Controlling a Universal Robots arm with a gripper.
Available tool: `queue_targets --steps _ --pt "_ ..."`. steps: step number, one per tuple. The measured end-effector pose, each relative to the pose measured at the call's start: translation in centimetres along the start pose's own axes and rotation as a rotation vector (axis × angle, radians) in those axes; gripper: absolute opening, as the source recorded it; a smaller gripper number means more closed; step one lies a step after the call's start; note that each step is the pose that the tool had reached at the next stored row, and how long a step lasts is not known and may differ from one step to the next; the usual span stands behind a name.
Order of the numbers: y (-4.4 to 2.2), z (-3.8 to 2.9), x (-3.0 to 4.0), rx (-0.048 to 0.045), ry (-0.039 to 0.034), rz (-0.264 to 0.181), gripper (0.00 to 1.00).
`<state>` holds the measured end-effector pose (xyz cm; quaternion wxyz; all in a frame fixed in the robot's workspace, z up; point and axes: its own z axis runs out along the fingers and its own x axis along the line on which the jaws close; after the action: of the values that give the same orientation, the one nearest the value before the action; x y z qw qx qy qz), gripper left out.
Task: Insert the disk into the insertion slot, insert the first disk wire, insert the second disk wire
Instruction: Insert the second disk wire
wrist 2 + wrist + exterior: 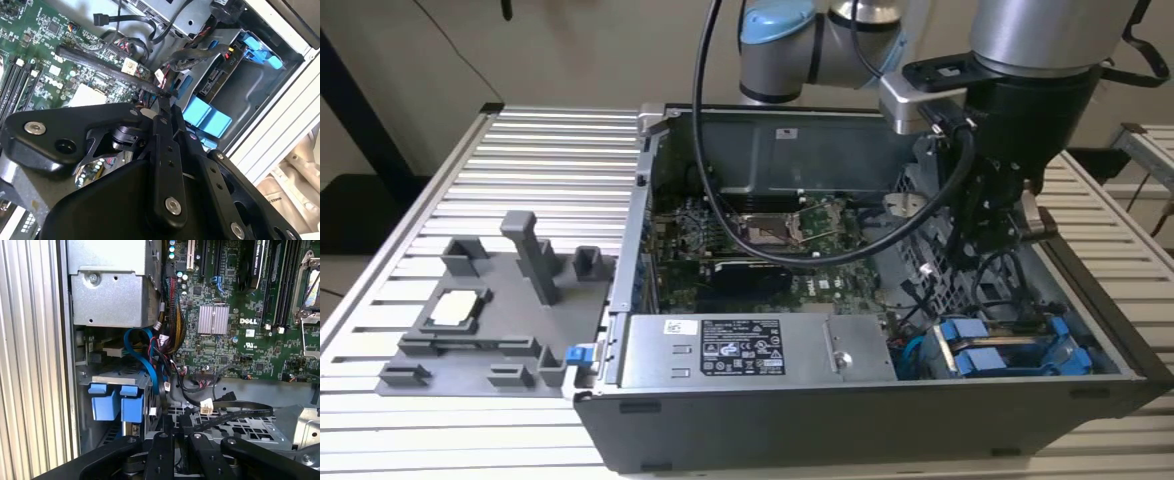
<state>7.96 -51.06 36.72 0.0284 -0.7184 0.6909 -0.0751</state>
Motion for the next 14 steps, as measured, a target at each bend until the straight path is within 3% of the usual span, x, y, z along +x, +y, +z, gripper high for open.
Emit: queue_targets --steps 9,14 --pt "-0.03 0.03 0.11 -0.0002 -0.0003 0.0 0.16" --pt "-0.27 0.13 0.99 -0.0058 -0.0005 0.0 0.16"
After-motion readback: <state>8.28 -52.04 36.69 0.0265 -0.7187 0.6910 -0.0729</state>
